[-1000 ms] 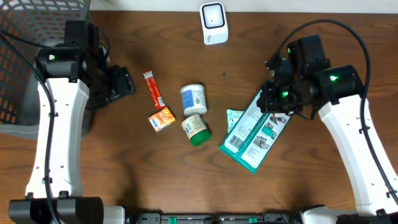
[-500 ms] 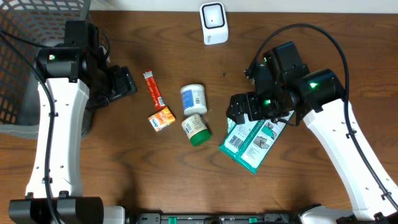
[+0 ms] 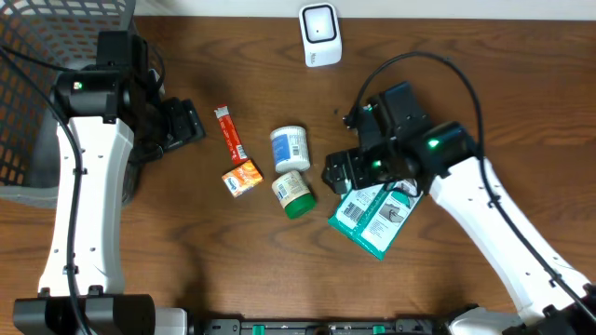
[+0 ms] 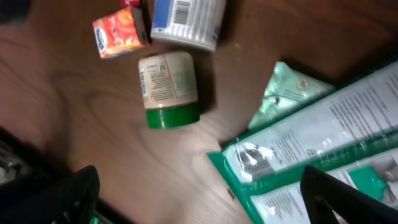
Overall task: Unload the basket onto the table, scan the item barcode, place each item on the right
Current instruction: 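Move the right gripper over the items toward the cotton swab tub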
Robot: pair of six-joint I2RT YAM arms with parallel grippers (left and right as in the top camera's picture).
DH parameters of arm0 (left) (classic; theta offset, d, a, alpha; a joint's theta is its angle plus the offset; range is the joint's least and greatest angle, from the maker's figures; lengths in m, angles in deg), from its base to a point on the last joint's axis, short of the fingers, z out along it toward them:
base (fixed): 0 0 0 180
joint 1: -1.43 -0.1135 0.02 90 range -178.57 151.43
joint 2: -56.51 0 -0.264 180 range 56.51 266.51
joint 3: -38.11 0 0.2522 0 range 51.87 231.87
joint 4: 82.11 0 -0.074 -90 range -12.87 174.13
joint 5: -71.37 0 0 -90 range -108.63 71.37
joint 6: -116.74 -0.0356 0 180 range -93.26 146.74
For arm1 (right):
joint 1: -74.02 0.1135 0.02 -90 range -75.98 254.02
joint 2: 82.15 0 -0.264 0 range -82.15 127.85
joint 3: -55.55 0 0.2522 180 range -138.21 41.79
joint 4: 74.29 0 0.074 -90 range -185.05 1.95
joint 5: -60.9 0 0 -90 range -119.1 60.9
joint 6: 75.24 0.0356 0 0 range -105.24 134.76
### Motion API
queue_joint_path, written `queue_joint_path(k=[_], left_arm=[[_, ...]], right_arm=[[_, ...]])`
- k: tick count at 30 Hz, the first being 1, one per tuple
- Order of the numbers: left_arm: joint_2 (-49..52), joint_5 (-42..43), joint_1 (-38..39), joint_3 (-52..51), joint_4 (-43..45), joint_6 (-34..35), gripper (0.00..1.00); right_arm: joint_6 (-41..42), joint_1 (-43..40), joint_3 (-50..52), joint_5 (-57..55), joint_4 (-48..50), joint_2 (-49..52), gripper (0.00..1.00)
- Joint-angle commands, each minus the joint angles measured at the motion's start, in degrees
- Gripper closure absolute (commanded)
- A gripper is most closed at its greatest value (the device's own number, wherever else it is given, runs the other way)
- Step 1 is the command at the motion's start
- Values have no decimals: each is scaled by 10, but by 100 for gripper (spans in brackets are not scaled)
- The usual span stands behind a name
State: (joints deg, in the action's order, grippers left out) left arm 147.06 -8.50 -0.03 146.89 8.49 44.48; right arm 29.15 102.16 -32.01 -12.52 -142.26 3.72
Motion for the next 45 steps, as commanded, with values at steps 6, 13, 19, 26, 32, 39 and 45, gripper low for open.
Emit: queue_joint_path(k=[6,13,19,26,32,39,45], left_arm=[[-10,-3,0,7,-2,-6,17],[-10,-3,0,7,-2,-5,17],[-10,-3,0,7,-2,-6,17],[-10,-3,0,7,-2,-6,17],[-10,-3,0,7,-2,-6,17],[-10,-3,0,7,-2,-6,17],[-10,-3,0,7,-2,-5,17]], right_arm=[[11,30,74,-5,86,6,1],[7,39,71,-6,87,6,1],[8,59,-10,-43,26,6,1],[25,96,-125,-110,-30,7,1],[72,103,-123,-121,11,23,1],[111,105,-123,-129,16,53,1],[113,87,-186,-131,-42,87,1]])
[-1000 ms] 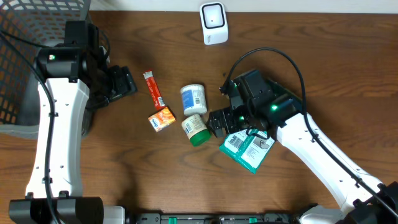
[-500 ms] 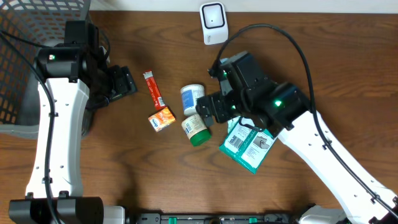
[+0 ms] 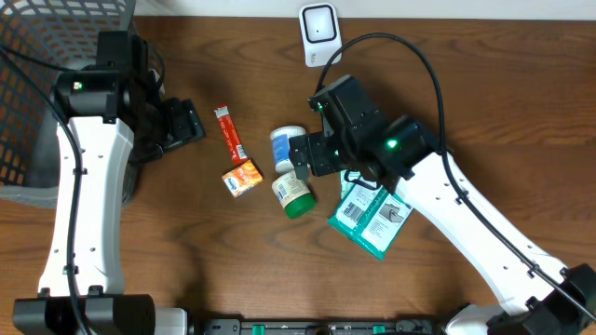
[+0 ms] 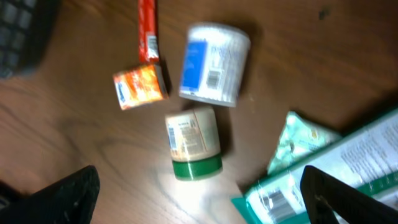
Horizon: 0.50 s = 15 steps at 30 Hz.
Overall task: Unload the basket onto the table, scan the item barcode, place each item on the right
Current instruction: 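Move the right gripper over the items toward the cotton swab tub, then grasp the cotton swab tub with the right gripper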
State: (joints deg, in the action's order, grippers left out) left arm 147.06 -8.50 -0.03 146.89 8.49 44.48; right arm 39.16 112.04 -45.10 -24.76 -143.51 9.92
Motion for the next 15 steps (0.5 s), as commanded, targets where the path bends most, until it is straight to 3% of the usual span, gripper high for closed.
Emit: queue_joint_path(k=[1,8,11,15], left_arm=[[-10,-3,0,7,-2,-6,17],[-10,-3,0,7,-2,-6,17],[-10,-3,0,7,-2,-6,17],[-10,-3,0,7,-2,-6,17]], right_arm=[[12,-17,-81,-7,-54,37,1],[-44,-38,-365,-8,-263,187,1],[-47,-40,-445,-8,-289,249,1],[-47,-40,-461,9,-273,301,1]])
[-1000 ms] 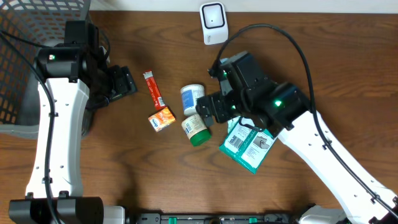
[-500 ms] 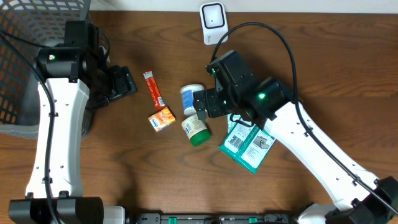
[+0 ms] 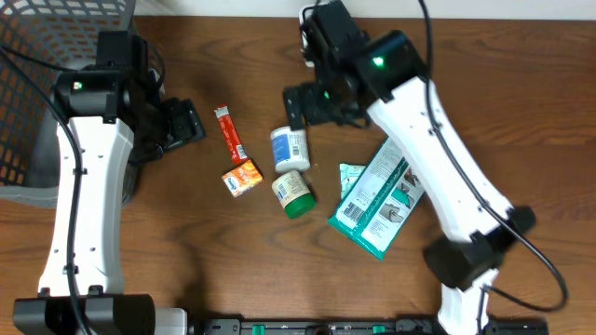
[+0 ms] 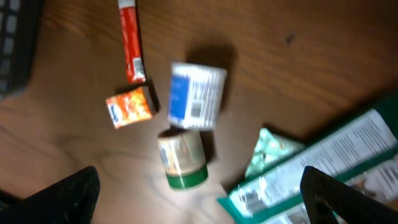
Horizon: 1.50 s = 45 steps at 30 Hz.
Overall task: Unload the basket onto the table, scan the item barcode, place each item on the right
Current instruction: 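Grasp the cotton swab tub with the right gripper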
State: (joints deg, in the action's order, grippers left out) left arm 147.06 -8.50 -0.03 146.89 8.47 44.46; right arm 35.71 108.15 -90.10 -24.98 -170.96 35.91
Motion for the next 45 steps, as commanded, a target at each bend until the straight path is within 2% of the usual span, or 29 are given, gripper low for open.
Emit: queue_joint_path(k=[1,14,18,24,33,40,45], left_arm=[[-10,-3,0,7,-2,-5,17],[-10,-3,0,7,-2,-5,17],[-10,-3,0,7,-2,-5,17],[-10,-3,0,7,-2,-5,17],[-10,-3,0,7,-2,-5,17],[-10,-3,0,7,-2,-5,17],[-10,-3,0,7,-2,-5,17]], right_arm=[[-13,-1,-11,18,5,55,1],[1,0,-11,40,88,173,1],[29,0,-10,41,101,197,1],[29,3,-10,41,110,246,1],[29,5,-11,41,120,257,1],[28,-1,-11,41,111,235,13],[28,-1,-11,41,112,226,18]])
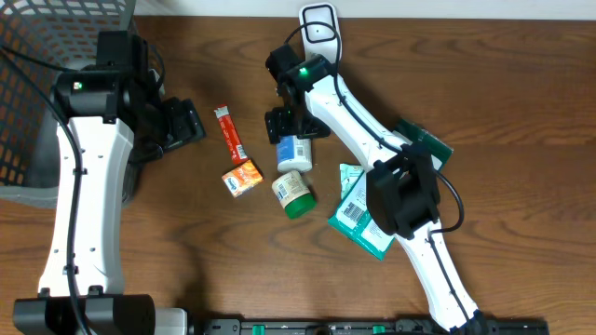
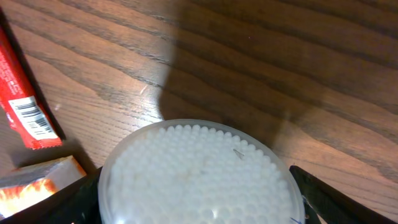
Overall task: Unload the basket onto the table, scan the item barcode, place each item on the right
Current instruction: 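Grasp the cotton swab tub with the right gripper, then lift the tub and carry it toward the scanner, right gripper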
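Note:
A round clear container of cotton swabs (image 1: 292,154) with a blue label lies mid-table. In the right wrist view its swab-filled end (image 2: 196,174) fills the lower frame. My right gripper (image 2: 196,202) is open, one dark finger on each side of the container, close to its wall. From overhead the right gripper (image 1: 291,130) sits at the container's far end. The white barcode scanner (image 1: 319,34) stands at the table's back edge. My left gripper (image 1: 183,124) hovers at the left, away from the items; its jaws are unclear.
A red stick pack (image 1: 229,133) and an orange box (image 1: 242,178) lie left of the container. A green-lidded jar (image 1: 294,194) lies just in front of it. Green packets (image 1: 368,221) lie at the right. A wire basket (image 1: 37,56) fills the back left corner.
My right gripper was high above the group of items. It is now low at the cotton swab container with its open fingers either side of it. The left arm has not moved.
My open right gripper was first over the green packets beside the jar. It then stood over the jar and the swab container, then higher and further back. Now it is down around the container. No item has shifted and the left arm stayed still.

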Robot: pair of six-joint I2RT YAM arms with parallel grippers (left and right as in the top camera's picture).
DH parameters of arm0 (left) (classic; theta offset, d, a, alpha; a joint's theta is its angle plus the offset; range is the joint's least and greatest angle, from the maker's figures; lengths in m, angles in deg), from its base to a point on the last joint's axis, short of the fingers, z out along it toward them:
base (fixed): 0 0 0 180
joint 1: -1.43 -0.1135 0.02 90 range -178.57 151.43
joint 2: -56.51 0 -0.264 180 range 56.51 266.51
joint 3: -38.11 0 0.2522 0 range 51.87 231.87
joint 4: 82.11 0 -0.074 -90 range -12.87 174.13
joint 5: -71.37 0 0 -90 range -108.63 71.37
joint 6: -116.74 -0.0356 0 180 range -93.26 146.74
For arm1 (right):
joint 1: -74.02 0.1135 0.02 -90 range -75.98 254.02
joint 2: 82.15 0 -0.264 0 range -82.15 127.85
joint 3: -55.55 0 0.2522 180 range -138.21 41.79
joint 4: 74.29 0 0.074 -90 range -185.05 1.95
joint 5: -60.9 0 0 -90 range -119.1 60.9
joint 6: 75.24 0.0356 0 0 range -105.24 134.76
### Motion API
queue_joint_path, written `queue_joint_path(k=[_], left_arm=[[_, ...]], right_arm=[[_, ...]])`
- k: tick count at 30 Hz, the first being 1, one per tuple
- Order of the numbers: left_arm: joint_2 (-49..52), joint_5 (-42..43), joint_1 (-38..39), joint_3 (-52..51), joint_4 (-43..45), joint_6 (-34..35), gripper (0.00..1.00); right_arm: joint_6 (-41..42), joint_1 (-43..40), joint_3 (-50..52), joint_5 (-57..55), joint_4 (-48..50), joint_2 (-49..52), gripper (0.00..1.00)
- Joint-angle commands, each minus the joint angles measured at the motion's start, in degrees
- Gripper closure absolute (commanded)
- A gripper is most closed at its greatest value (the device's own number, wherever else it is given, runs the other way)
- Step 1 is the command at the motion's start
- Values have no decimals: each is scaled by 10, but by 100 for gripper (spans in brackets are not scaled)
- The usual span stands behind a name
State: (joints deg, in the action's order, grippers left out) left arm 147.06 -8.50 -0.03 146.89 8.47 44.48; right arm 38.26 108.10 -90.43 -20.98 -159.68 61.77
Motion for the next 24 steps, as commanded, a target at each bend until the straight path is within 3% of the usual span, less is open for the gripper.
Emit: queue_joint_path(k=[1,15,24], left_arm=[[-10,-3,0,7,-2,-5,16],[-10,-3,0,7,-2,-6,16],[-10,-3,0,7,-2,-6,17]], right_arm=[[2,0,-8,1,-1,-32,20],[2,-4,-9,-23,-2,-47,31],[3,9,-9,-117,-30,-113,28]])
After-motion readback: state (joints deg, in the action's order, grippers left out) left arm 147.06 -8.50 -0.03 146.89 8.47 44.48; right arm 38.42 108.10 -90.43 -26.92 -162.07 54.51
